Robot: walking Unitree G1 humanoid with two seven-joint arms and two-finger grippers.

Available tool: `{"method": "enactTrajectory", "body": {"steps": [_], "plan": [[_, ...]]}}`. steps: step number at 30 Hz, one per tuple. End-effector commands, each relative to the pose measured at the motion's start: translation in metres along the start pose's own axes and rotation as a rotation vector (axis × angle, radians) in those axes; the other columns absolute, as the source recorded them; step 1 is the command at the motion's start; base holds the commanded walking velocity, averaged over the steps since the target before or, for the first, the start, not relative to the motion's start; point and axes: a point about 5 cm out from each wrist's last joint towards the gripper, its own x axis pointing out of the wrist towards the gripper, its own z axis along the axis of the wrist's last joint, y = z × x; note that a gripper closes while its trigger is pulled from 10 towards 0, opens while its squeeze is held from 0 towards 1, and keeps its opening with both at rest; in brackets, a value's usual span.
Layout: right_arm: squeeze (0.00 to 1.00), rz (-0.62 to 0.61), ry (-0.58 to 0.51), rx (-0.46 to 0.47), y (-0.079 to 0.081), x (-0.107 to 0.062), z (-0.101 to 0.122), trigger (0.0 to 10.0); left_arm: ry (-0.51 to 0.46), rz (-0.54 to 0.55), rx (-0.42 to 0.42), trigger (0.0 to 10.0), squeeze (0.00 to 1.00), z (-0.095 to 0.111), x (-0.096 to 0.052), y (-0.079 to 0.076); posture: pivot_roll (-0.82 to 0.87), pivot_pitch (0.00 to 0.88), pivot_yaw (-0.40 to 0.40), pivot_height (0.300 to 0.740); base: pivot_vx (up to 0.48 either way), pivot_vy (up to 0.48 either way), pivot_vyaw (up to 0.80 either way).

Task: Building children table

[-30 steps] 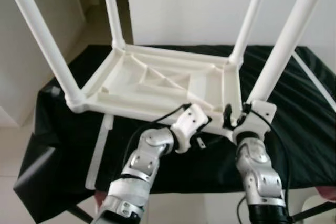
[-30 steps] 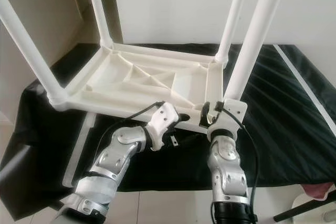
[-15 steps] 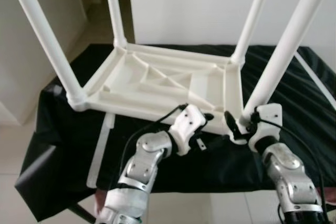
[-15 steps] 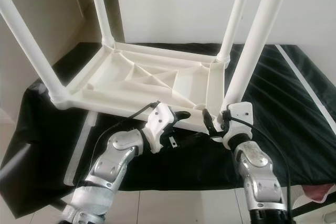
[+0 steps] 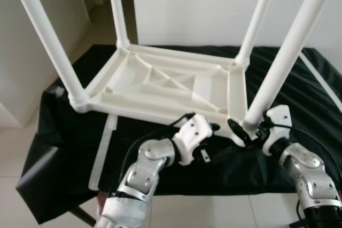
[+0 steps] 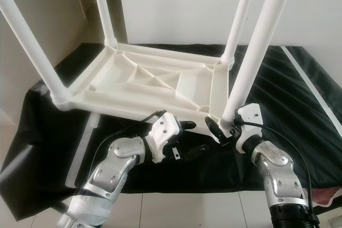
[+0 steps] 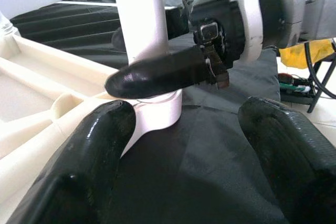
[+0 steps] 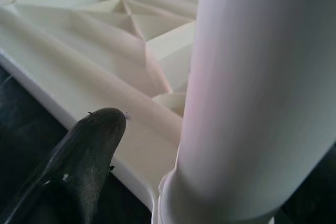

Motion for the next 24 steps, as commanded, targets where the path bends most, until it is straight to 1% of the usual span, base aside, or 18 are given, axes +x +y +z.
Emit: {"method": "enactTrajectory", "body": {"steps": [1, 2, 3, 4, 5, 7, 8, 12, 16, 17, 18, 19, 20, 23, 24], "plan": [[0.0, 0.018, 0.013, -0.016, -0.006, 0.0, -0.003, 8.1, -0.001, -0.003, -0.002, 10.0, 0.0, 0.002, 0.0, -0.002, 0.01, 0.0, -0.045, 0.74, 0.0, 0.0, 0.0], [0.0, 0.013, 0.024, -0.043, -0.009, 0.002, -0.003, 6.4, -0.001, -0.003, -0.004, 10.0, 0.0, 0.002, 0.0, -0.003, 0.01, 0.0, -0.045, 0.74, 0.0, 0.0, 0.0], [0.0, 0.013, 0.024, -0.043, -0.009, 0.002, -0.003, 6.4, -0.001, -0.003, -0.004, 10.0, 0.0, 0.002, 0.0, -0.003, 0.01, 0.0, -0.045, 0.74, 0.0, 0.0, 0.0], [0.0, 0.017, 0.026, -0.058, -0.011, 0.004, -0.002, 2.8, 0.0, -0.004, -0.004, 10.0, 0.0, 0.002, 0.0, -0.004, 0.01, 0.0, -0.047, 0.74, 0.0, 0.0, 0.0], [0.0, 0.022, 0.027, -0.072, -0.012, 0.005, -0.001, 1.0, 0.001, -0.005, -0.004, 10.0, 0.0, 0.002, 0.001, -0.004, 0.01, 0.0, -0.047, 0.74, 0.0, 0.0, 0.0], [0.0, 0.022, 0.027, -0.072, -0.012, 0.005, -0.001, 1.0, 0.001, -0.005, -0.004, 10.0, 0.0, 0.002, 0.001, -0.004, 0.01, 0.0, -0.047, 0.74, 0.0, 0.0, 0.0], [0.0, 0.029, 0.025, -0.077, -0.012, 0.006, -0.001, 0.0, 0.0, -0.006, -0.003, 10.0, 0.0, 0.002, 0.001, -0.005, 0.01, 0.0, -0.052, 0.74, 0.0, 0.0, 0.0], [0.0, 0.049, 0.022, -0.076, -0.008, 0.004, 0.0, 0.0, -0.007, -0.001, -0.008, 10.0, 0.0, 0.003, 0.002, -0.006, 0.01, 0.0, -0.056, 0.74, 0.0, 0.0, 0.0], [0.0, 0.043, 0.024, -0.088, -0.007, 0.003, 0.0, 0.0, -0.007, -0.001, -0.009, 10.0, 0.0, 0.003, 0.003, -0.006, 0.01, 0.0, -0.057, 0.74, 0.0, 0.0, 0.0], [0.0, 0.01, 0.032, -0.079, -0.005, 0.001, -0.003, 10.0, -0.006, -0.005, -0.012, 10.0, 0.0, 0.003, 0.003, -0.007, 0.0, 0.0, -0.053, 0.74, 0.0, 0.0, 0.0], [0.0, 0.01, 0.032, -0.079, -0.005, 0.001, -0.003, 10.0, -0.006, -0.005, -0.012, 10.0, 0.0, 0.003, 0.003, -0.007, 0.0, 0.0, -0.053, 0.74, 0.0, 0.0, 0.0], [0.0, -0.028, 0.044, -0.053, -0.002, -0.001, -0.007, 10.0, -0.004, -0.01, -0.011, 10.0, 0.0, 0.003, 0.003, -0.008, 0.0, 0.0, -0.051, 0.74, 0.0, 0.0, 0.0], [0.0, -0.028, 0.044, -0.053, -0.002, -0.001, -0.007, 10.0, -0.004, -0.01, -0.011, 10.0, 0.0, 0.003, 0.003, -0.008, 0.0, 0.0, -0.051, 0.74, 0.0, 0.0, 0.0], [0.0, -0.13, 0.072, -0.043, -0.002, -0.004, -0.013, 10.0, -0.002, -0.015, -0.011, 10.0, 0.0, 0.003, 0.003, -0.008, -0.01, 0.0, -0.045, 0.74, 0.0, 0.0, 0.0], [0.0, -0.13, 0.072, -0.043, -0.002, -0.004, -0.013, 10.0, -0.002, -0.015, -0.011, 10.0, 0.0, 0.003, 0.003, -0.008, -0.01, 0.0, -0.045, 0.74, 0.0, 0.0, 0.0]]}}
